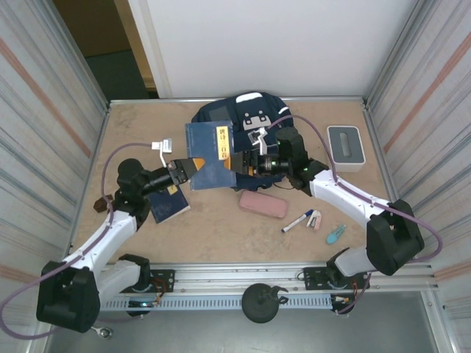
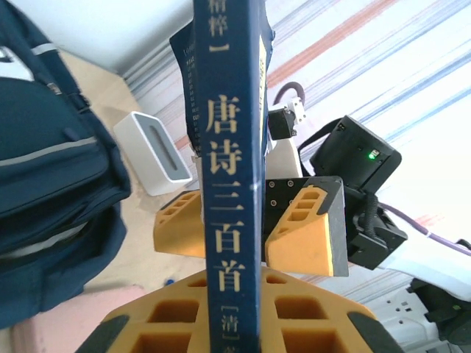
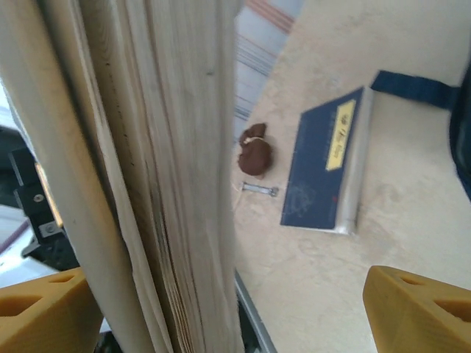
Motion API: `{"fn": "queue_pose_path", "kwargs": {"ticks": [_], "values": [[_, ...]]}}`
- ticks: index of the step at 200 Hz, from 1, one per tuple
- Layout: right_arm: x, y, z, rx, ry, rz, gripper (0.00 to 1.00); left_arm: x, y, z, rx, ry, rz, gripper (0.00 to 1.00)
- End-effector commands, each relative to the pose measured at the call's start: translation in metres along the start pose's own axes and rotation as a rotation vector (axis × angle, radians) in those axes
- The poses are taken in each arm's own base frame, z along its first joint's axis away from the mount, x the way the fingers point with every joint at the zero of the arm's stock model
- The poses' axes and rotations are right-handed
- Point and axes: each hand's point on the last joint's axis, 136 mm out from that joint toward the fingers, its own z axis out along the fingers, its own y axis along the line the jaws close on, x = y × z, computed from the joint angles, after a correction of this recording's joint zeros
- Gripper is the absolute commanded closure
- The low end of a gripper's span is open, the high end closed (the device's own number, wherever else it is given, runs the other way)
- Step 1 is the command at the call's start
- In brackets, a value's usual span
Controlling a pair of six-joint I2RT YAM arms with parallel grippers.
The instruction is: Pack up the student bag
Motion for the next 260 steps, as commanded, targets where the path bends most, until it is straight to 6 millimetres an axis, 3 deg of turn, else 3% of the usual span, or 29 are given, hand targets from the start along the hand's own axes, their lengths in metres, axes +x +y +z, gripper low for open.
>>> {"fn": "queue_pose_path", "kwargs": {"ticks": [1,15,29,47,64,80,99,142,159,196,218,235,260], "values": [[-0.026,0.051,-0.008,-0.173,-0.057,-0.081,0.15,-0.013,-0.041,0.011,0.141,0.008,0.074,1.00],[-0.032,0.060,-0.010,-0.207,-0.076,-0.085,0.28,-0.012,-0.041,0.018,0.154,0.022,0.062,1.00],[-0.040,0.062,-0.014,-0.217,-0.101,-0.080,0.57,-0.012,-0.038,0.023,0.149,0.028,0.051,1.00],[-0.047,0.056,-0.024,-0.195,-0.145,-0.059,0.79,-0.013,-0.022,0.028,0.093,0.031,0.034,1.00],[-0.054,0.045,-0.035,-0.147,-0.170,-0.031,1.00,-0.010,-0.003,0.034,0.011,0.056,0.038,0.80],[-0.061,0.030,-0.051,-0.084,-0.187,-0.005,1.00,-0.007,0.015,0.039,-0.102,0.088,0.084,0.55],[-0.075,0.009,-0.082,0.001,-0.233,0.027,1.00,-0.006,0.040,0.045,-0.297,0.122,0.207,0.42],[-0.103,-0.061,-0.178,0.205,-0.413,0.211,1.00,-0.002,0.087,0.081,-0.536,0.330,0.497,0.29],[-0.104,-0.084,-0.201,0.251,-0.463,0.260,1.00,-0.004,0.112,0.097,-0.581,0.441,0.546,0.28],[-0.092,-0.113,-0.204,0.294,-0.442,0.294,1.00,-0.003,0.168,0.119,-0.637,0.703,0.746,0.26],[-0.088,-0.126,-0.199,0.296,-0.415,0.315,1.00,0.004,0.190,0.130,-0.598,0.852,0.827,0.25],[-0.087,-0.135,-0.196,0.290,-0.400,0.336,1.00,0.014,0.197,0.137,-0.537,0.929,0.869,0.22],[-0.085,-0.144,-0.194,0.293,-0.392,0.357,1.00,0.029,0.191,0.149,-0.429,0.982,0.926,0.18]]}}
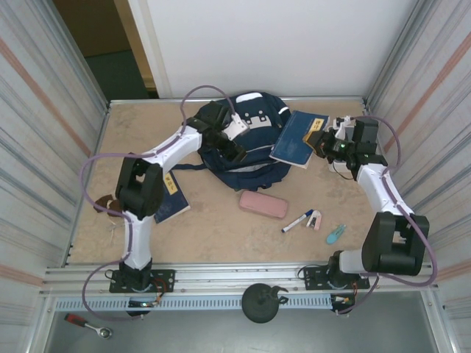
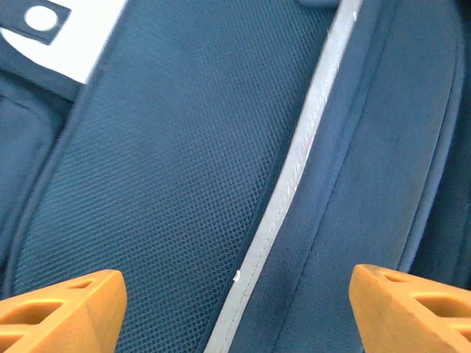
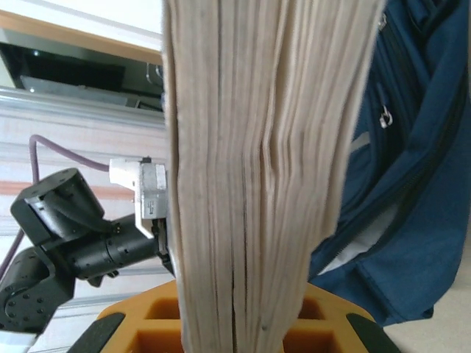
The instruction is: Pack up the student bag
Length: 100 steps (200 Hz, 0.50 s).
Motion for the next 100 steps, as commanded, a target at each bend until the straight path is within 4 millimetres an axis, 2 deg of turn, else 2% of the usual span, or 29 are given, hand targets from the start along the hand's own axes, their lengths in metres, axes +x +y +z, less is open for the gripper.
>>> {"fn": "queue_pose_path", "kwargs": {"ticks": [1,8,71,89,100], "values": [[0.002,0.000,0.001,-0.026,0.026,-0.027,1.00,0.001,-0.024,-0.001,0.093,0.043,0.187,0.18],[0.002,-0.002,0.002,-0.024,0.028,-0.026,1.00,0.005,-0.028,0.008,0.123,0.055,0.193,0.18],[0.012,-0.005,0.002,-0.022,0.048,-0.019,1.00,0.007,-0.053,0.040,0.240,0.080,0.244,0.11],[0.015,-0.004,0.003,-0.014,0.052,-0.031,1.00,0.010,-0.052,0.046,0.233,0.095,0.252,0.09],[0.018,-0.005,0.005,-0.008,0.057,-0.032,1.00,0.013,-0.044,0.051,0.181,0.126,0.262,0.11]]}}
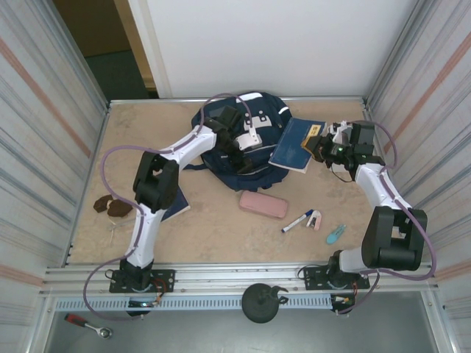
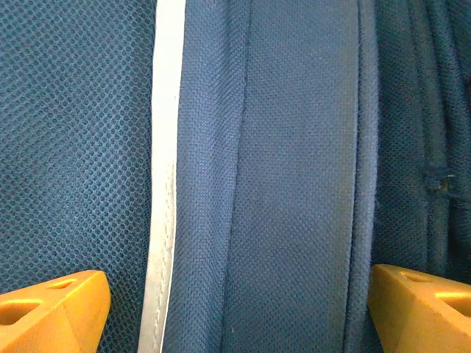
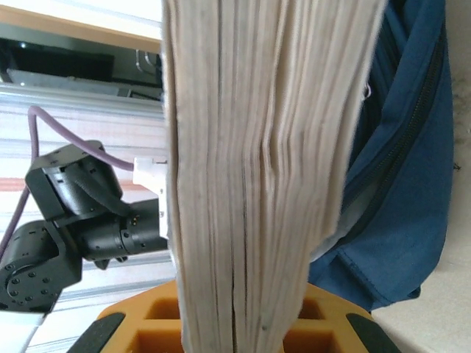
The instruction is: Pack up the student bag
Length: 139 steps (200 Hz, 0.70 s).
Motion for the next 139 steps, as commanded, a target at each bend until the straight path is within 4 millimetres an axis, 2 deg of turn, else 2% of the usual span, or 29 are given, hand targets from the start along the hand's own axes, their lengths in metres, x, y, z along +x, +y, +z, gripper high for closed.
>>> {"fn": "queue_pose_path", "kwargs": {"ticks": [1,17,31,87,117,121,139], "values": [[0.007,0.010,-0.001,-0.027,0.015,-0.057,1.00,0.007,-0.006,0.011,0.003,0.062,0.042,0.11],[0.009,0.009,0.000,-0.022,0.016,-0.058,1.00,0.011,0.007,0.013,-0.067,0.093,0.039,0.18],[0.012,0.009,0.000,-0.017,0.017,-0.059,1.00,0.009,0.008,0.010,-0.078,0.079,0.038,0.26],[0.022,0.001,-0.025,0.128,-0.006,-0.143,1.00,-0.034,0.003,-0.024,-0.109,-0.125,0.064,0.75],[0.032,0.004,-0.037,0.130,0.022,-0.135,1.00,-0.049,0.008,-0.041,-0.151,-0.187,0.070,0.87],[0.033,0.004,-0.038,0.129,0.024,-0.130,1.00,-0.058,0.008,-0.056,-0.170,-0.217,0.080,0.89],[0.038,0.009,-0.040,0.106,0.039,-0.115,1.00,-0.071,0.013,-0.078,-0.226,-0.276,0.087,0.97]]}}
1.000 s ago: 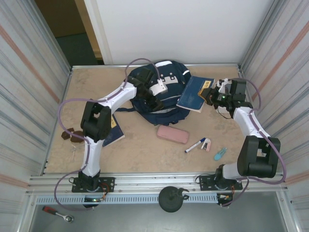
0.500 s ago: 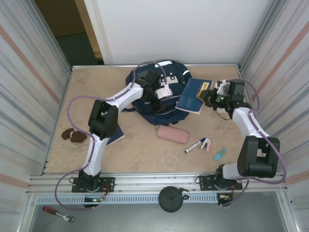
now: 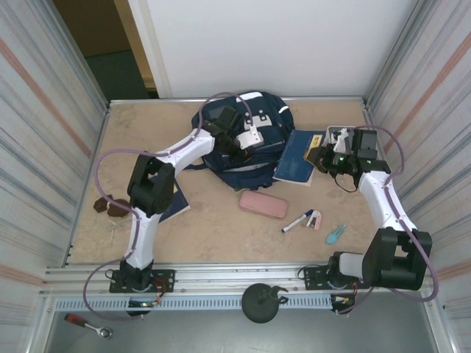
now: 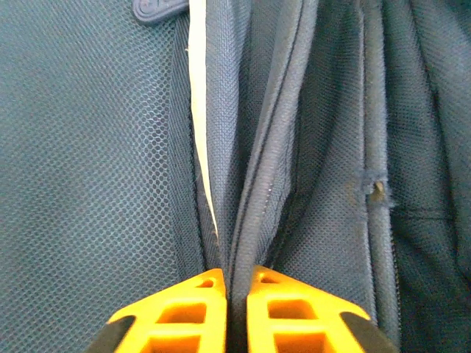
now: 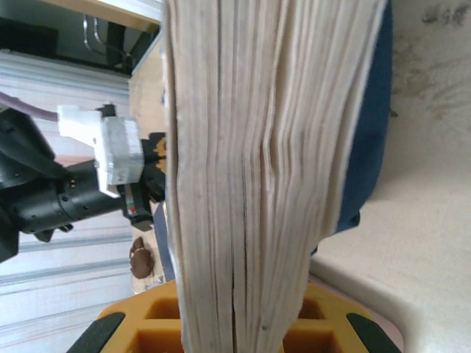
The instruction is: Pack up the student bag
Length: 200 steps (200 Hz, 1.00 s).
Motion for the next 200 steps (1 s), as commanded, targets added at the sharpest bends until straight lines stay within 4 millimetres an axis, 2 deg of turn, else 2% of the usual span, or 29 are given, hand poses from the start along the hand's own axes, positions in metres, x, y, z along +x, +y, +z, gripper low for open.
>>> {"fn": "queue_pose_path", "kwargs": {"ticks": [1,11,53,73,99,125,164,200], "values": [[0.003,0.019,-0.014,-0.038,0.010,-0.037,1.00,-0.057,0.017,-0.056,-0.121,-0.194,0.050,0.97],[0.006,0.025,-0.015,-0.072,0.027,-0.028,1.00,-0.065,0.020,-0.069,-0.151,-0.235,0.056,1.00],[0.020,0.044,-0.013,-0.175,0.096,0.010,1.00,-0.097,0.046,-0.127,-0.312,-0.399,0.034,1.00],[0.025,0.052,-0.001,-0.218,0.116,0.040,1.00,-0.107,0.053,-0.143,-0.345,-0.459,0.006,1.00],[0.027,0.058,0.027,-0.218,0.123,0.090,1.00,-0.115,0.057,-0.156,-0.360,-0.506,-0.014,1.00],[0.013,0.062,0.055,-0.197,0.057,0.150,1.00,-0.117,0.061,-0.163,-0.354,-0.529,-0.043,1.00],[-0.012,0.064,0.108,-0.152,-0.082,0.257,1.00,-0.122,0.060,-0.164,-0.312,-0.566,-0.060,1.00],[-0.051,0.069,0.147,-0.126,-0.328,0.295,1.00,-0.125,0.064,-0.164,-0.272,-0.587,-0.096,1.00]]}}
